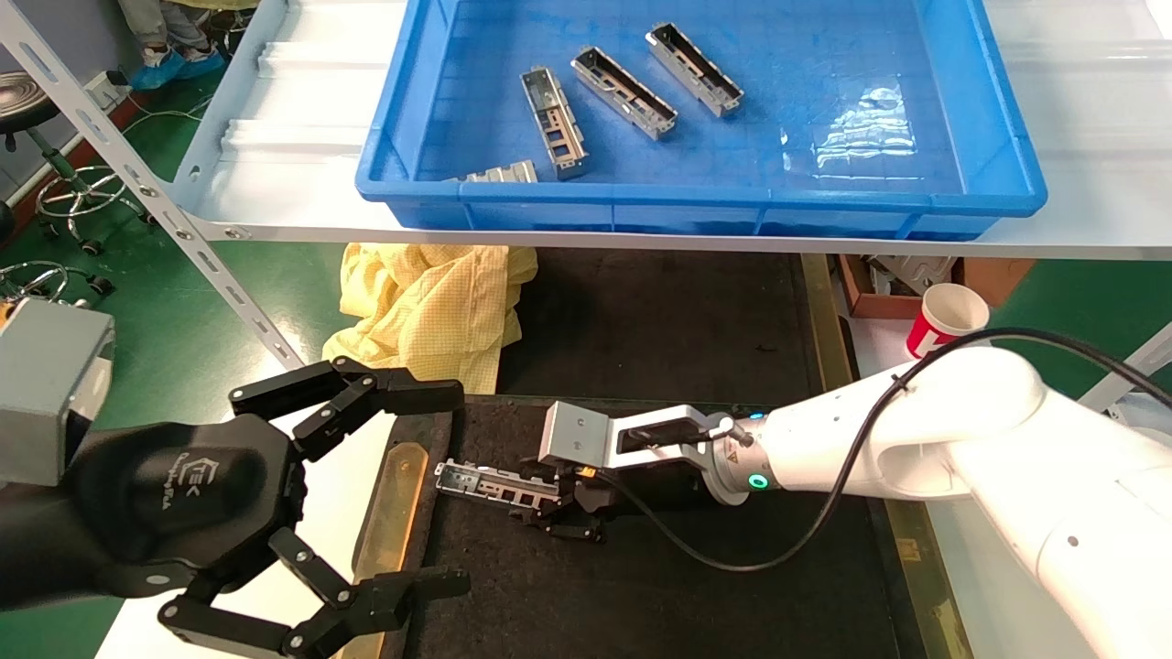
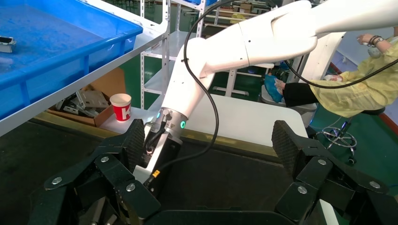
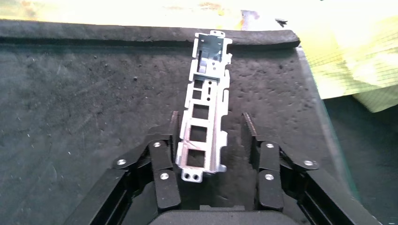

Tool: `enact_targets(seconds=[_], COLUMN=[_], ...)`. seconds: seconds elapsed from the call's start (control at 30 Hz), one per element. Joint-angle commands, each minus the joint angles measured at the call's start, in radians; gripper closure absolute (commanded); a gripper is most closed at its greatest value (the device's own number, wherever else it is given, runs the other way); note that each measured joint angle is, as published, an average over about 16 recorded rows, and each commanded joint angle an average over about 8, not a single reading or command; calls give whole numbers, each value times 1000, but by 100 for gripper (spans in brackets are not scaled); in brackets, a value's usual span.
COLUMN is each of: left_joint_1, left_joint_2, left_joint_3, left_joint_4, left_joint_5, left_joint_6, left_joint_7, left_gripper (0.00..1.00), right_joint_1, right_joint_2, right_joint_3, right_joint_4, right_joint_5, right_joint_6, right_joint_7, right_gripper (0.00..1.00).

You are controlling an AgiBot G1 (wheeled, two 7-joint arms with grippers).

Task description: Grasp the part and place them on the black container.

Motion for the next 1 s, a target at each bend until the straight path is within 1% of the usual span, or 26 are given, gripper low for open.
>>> enact_targets(seconds=[0.03,0.13,0.33,0.43,0.57,0.83,1.0], left_joint_1=[0,0,0,0,0,0,0], left_joint_2=[0,0,0,0,0,0,0], left_joint_3=[0,0,0,0,0,0,0], left_joint_4=[0,0,0,0,0,0,0], left_joint_5=[0,0,0,0,0,0,0], left_joint_6=[0,0,0,0,0,0,0], left_joint_7=[0,0,0,0,0,0,0], left_gripper=[0,0,0,0,0,0,0], right_joint_1=[11,32,70,79,83,73,43], right_joint_2=[1,8,36,49,54,54,89], right_joint_3=[-6,-3,15,23,28,32,81], right_joint_4=[0,-21,-74,-92,-101,-83,-31], right_joint_5=[0,17,62,81,91,84,88], right_joint_6=[-1,-53,-201,-254,-280,-252,-260], right_joint_7=[-17,-30,-46,-46,-46,-42,-16], right_gripper=[0,0,0,0,0,0,0])
